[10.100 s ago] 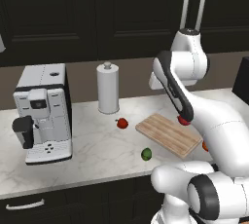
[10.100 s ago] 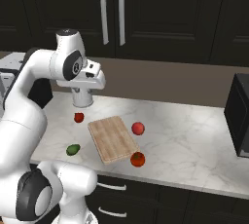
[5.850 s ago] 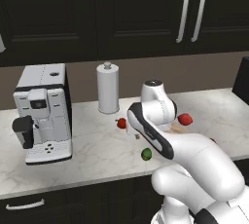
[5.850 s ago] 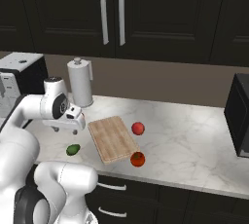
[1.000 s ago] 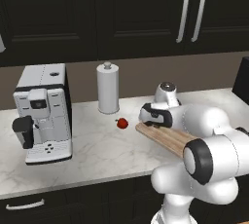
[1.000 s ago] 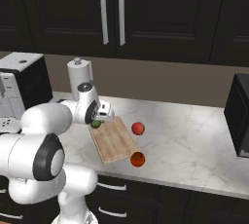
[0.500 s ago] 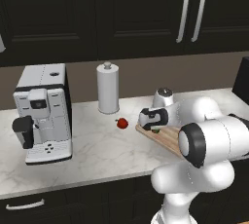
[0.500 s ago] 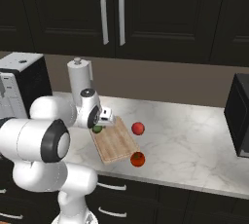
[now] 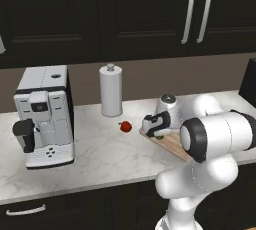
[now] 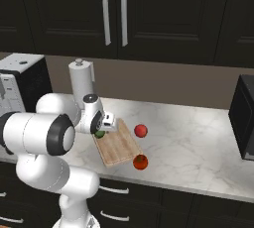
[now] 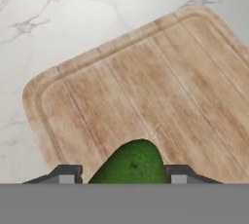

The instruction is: Place the avocado, onion, tomato, and bell pepper on the cutting board.

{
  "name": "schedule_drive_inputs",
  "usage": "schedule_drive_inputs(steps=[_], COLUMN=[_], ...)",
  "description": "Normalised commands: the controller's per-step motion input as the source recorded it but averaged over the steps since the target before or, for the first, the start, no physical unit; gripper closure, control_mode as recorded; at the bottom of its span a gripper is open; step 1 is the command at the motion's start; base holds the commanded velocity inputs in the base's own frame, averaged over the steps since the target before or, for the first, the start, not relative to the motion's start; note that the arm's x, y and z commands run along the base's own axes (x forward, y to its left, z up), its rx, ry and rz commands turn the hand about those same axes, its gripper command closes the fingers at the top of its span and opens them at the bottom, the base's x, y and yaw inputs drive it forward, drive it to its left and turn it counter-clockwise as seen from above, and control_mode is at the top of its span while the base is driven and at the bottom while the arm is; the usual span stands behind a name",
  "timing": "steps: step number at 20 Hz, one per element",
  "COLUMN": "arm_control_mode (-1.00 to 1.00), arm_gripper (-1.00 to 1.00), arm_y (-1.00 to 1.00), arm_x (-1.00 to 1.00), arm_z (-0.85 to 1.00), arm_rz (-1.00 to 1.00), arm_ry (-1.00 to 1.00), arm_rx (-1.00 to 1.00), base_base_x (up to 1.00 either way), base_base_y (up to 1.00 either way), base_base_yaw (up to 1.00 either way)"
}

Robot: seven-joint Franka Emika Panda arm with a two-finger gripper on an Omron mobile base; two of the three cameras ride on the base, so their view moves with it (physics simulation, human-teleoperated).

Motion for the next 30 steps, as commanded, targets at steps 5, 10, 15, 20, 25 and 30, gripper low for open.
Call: schedule_drive_inputs(steps=[5,10,15,20,25,30], arm_control_mode=[-1.0,-1.0,-1.0,-1.0,-1.0,-1.0], arm_gripper=[-1.0,-1.0,-1.0,-1.0,-1.0,-1.0], arm_y=[-0.01,0.0,0.0,0.0,0.04,0.26], arm_x=[0.0,0.0,0.0,0.0,0.0,0.0], arm_z=[0.0,0.0,0.33,0.49,0.46,0.39], arm_rz=[0.0,0.0,0.0,0.01,0.02,0.05], arm_ry=[0.0,-0.01,-0.16,-0.17,-0.08,-0.03], arm_rx=[0.0,0.0,0.0,0.0,0.01,0.03], base_base_x=[0.0,0.0,0.0,0.0,0.0,0.0], base_base_y=[0.0,0.0,0.0,0.0,0.0,0.0], base_base_yaw=[0.0,0.0,0.0,0.0,0.0,0.0])
